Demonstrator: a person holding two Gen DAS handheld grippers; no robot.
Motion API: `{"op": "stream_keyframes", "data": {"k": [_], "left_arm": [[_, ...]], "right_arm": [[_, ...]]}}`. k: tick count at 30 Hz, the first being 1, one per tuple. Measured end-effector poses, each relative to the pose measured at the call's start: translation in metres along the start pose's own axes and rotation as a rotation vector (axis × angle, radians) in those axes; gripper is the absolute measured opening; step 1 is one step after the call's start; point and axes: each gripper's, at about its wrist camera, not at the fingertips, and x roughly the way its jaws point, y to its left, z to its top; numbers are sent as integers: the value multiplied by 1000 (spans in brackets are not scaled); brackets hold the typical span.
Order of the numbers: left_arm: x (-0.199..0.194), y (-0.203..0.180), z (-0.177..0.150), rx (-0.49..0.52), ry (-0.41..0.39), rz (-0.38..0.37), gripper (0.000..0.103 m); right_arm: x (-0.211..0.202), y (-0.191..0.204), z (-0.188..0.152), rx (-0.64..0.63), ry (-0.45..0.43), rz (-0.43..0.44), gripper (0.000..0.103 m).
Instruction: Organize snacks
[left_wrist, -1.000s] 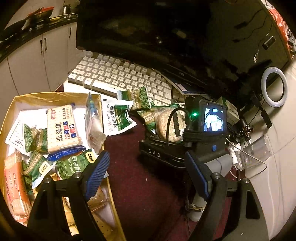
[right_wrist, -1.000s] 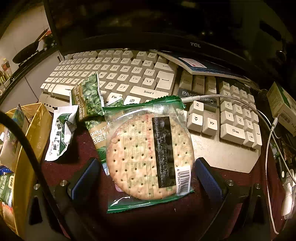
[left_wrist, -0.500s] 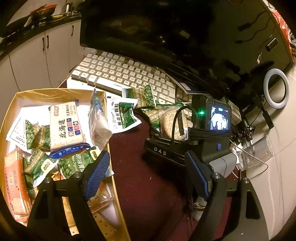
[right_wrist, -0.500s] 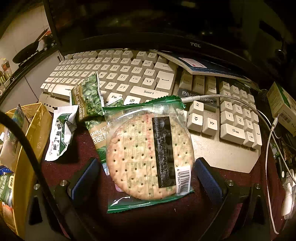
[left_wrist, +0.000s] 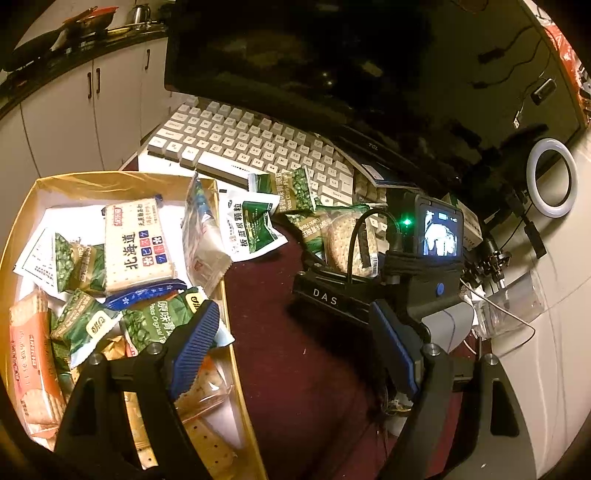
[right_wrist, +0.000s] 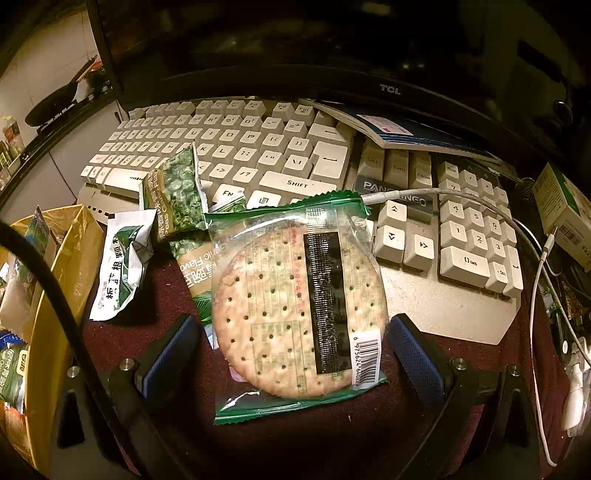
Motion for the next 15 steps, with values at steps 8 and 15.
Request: {"op": "stream_keyframes", "data": {"k": [8,15], "left_arm": [[-1,0,0,0,-1,3,83],[-1,2,-3,-1,2,7,83]], "right_arm": [[0,0,0,0,0,0,103],[0,1,0,0,1,-1,103]]}}
